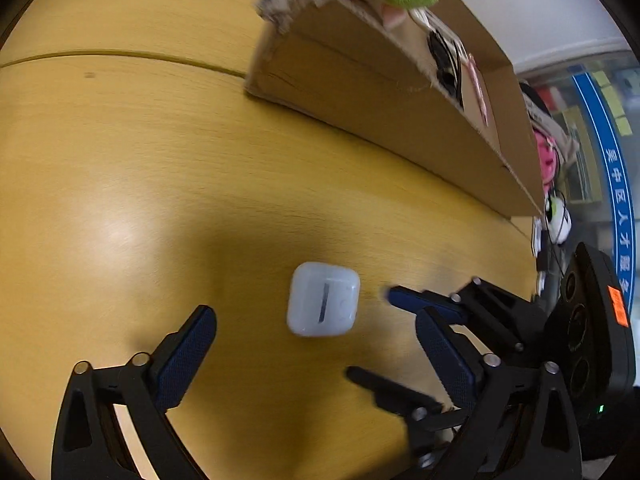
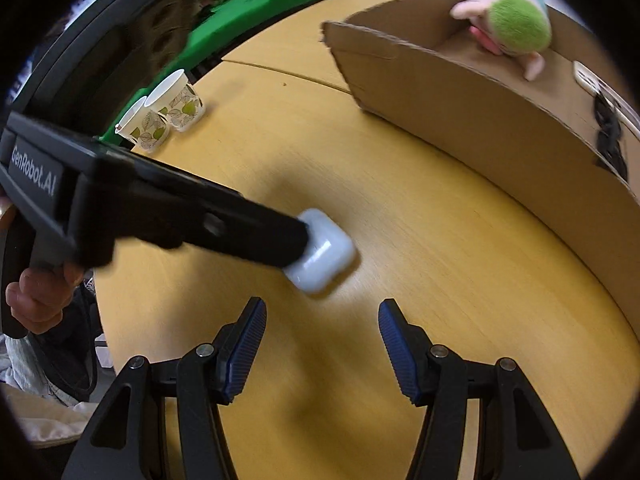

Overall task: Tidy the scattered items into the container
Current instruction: 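Lower the left gripper onto the white earbud case and close it, then carry the earbud case with the left gripper over the box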

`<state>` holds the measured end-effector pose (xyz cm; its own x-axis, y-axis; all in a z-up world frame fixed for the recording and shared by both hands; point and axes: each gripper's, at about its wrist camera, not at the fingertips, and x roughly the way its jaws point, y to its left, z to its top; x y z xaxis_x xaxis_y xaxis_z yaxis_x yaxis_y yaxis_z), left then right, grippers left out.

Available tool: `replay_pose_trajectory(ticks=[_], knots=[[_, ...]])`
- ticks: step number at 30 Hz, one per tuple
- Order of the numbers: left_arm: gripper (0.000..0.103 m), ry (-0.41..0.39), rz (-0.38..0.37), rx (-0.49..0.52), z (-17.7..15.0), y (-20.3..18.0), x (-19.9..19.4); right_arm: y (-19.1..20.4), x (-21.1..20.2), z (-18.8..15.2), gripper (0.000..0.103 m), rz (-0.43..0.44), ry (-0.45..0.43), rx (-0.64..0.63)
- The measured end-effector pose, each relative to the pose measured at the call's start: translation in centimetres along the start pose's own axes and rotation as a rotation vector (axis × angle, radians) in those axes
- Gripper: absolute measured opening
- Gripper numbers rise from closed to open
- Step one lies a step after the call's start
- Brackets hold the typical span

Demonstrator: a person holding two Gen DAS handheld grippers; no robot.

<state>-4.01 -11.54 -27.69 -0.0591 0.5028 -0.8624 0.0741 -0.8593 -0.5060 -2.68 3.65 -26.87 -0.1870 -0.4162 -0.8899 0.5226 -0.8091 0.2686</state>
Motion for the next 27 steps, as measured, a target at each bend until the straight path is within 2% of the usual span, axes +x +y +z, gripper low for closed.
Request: replay_pose_trajectory(ticks=[5,6,7,9,11,13,20,27], knots=[[0.088,0.028,0.017,0.092,0.5,-2.0,0.9,0.6,1.1,0.7,0.058,-0.015,-0.05,-0.027],[0.079,0.036,0.015,0.099,0.6,-2.2,1.0,0.9,1.3,0.8,0.058,-0.022,-0.059,-0.043],[0.065,0.05,0.003,0.1,0.7,-2.4,1.3,1.2,1.4,0.9,0.058,-0.027,-0.067,-0.059],[0.05,0.074,-0.017,0.092,0.5,-2.6,1.8,1.6,1.6,1.0,0.058,-0.031,-0.076,-0.078],[0.048,0.066,-0.005,0.112,0.2,-3.0,2.0,1.6,1.6,1.1,0.056,-0.048,-0.085,-0.091],[0.038,0.055,0.025,0.121,0.1,-3.1,2.0,1.7,1.5,1.0,0.053,-0.064,-0.085,-0.111],[0.036,0.053,0.02,0.078,0.3,-3.1,2.4,1.8,1.0,0.8,0.051,-0.079,-0.061,-0.106],[0.027,0.04,0.013,0.068,-0.2,-4.2,2.3,0.9,-0.5,0.5,0.051,-0.1,-0.058,-0.077]])
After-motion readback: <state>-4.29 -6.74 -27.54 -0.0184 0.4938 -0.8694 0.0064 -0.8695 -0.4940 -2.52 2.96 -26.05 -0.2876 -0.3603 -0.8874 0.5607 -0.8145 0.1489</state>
